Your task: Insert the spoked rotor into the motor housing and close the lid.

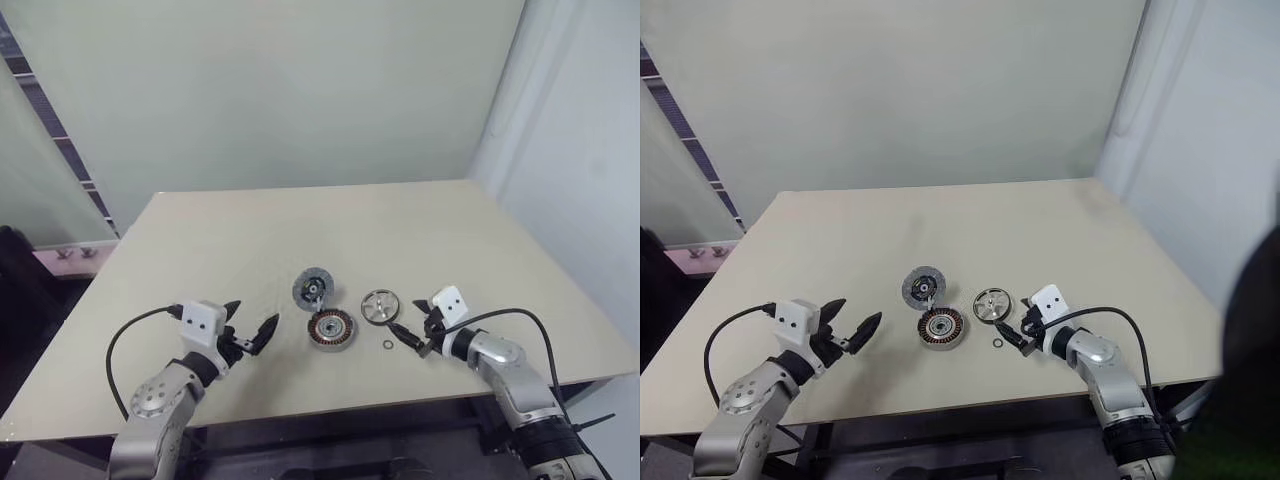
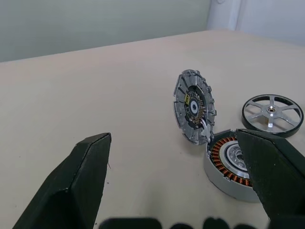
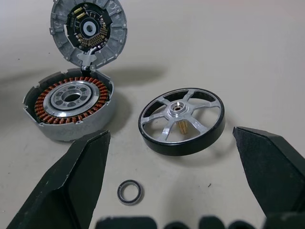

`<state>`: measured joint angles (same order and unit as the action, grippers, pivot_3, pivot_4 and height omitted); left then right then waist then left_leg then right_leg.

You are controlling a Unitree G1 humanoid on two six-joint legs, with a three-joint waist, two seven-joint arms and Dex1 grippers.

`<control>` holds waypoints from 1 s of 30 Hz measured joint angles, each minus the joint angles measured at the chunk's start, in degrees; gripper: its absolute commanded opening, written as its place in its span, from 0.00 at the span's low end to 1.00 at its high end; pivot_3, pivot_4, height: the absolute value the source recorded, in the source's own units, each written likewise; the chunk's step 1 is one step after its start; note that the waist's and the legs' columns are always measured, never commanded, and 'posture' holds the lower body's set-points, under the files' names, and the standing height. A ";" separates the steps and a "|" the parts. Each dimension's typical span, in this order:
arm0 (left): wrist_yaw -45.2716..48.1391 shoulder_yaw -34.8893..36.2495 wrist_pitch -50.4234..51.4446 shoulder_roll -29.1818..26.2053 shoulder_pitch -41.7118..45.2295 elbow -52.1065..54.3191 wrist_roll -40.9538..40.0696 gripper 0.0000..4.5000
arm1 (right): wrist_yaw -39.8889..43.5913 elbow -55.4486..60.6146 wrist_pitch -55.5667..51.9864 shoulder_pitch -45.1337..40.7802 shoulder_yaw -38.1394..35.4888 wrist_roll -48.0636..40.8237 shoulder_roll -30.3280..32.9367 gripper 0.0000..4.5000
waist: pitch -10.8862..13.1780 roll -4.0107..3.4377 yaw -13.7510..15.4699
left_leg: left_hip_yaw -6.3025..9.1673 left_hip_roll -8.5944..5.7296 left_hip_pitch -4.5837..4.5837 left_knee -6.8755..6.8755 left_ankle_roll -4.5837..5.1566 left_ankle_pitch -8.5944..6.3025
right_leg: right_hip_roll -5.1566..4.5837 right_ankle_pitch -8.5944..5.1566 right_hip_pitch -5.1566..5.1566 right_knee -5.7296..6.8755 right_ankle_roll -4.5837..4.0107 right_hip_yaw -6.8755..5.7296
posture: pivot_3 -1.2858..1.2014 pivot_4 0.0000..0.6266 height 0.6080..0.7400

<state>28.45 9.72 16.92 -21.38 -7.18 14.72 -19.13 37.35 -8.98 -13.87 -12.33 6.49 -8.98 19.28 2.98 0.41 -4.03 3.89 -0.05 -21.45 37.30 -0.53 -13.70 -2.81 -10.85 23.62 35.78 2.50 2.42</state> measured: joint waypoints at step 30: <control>7.55 -6.53 2.20 -1.16 2.75 -3.85 -0.44 0.99 | -4.99 8.64 -9.92 5.73 1.58 -0.36 -2.42 1.00 | 0.01 -0.01 -0.04 | -0.02 0.05 -0.03 -0.03 -0.01 -0.01 | 0.01 0.00 0.07 0.00 0.00 -0.02 | 0.52 0.00 1.00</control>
<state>36.00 3.19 19.12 -22.54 -4.42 10.87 -19.57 32.36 -0.33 -23.79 -6.60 8.07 -9.33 16.86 2.98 0.40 -4.06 3.87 0.00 -21.47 37.27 -0.54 -13.70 -2.80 -10.85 23.69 35.78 2.50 2.40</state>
